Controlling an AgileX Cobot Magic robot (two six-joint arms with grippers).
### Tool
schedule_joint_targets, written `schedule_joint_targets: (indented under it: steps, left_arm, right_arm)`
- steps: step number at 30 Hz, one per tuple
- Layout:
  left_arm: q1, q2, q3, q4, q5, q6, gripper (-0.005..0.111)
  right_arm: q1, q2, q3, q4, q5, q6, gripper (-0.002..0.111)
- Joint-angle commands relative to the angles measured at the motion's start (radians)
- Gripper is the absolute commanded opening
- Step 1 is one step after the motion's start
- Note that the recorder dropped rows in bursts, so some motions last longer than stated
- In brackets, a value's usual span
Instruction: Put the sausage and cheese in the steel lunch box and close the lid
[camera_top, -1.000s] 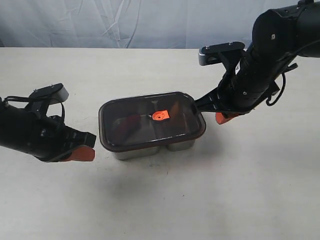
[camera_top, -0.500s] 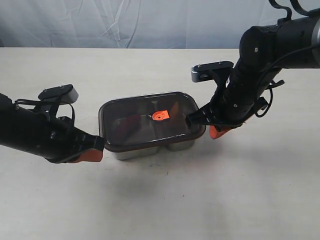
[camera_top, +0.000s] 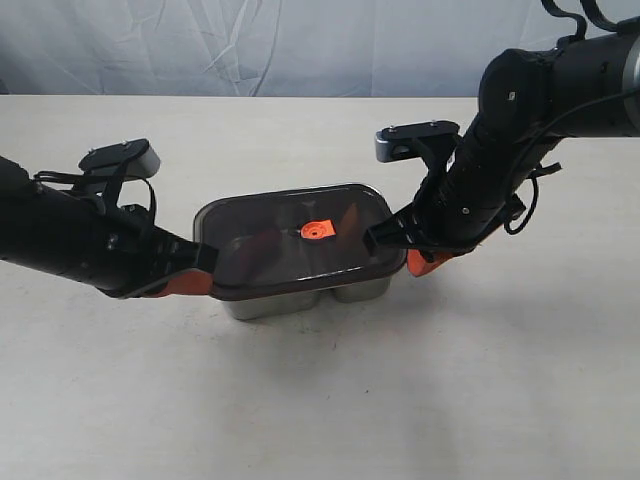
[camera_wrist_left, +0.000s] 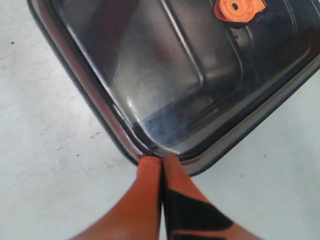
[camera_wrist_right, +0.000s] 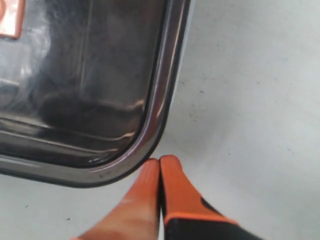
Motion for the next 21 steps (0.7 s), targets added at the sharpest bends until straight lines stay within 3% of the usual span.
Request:
schedule_joint_targets:
  steps: [1, 16, 21]
  left_arm:
    - [-0.002, -0.005, -0.005, 0.072, 0.025, -0.057, 0.0]
    - [-0.002, -0.005, -0.005, 0.114, 0.008, -0.113, 0.0]
    - [0.0, -0.005, -0.005, 0.114, 0.006, -0.113, 0.0]
  right_arm:
    - [-0.006, 0.0, 0.003, 0.001, -0.024, -0.008, 0.0]
    - [-0.006, 0.0, 0.003, -0.024, -0.028, -0.008, 0.0]
    - [-0.006, 0.0, 0.003, -0.113, -0.026, 0.044, 0.0]
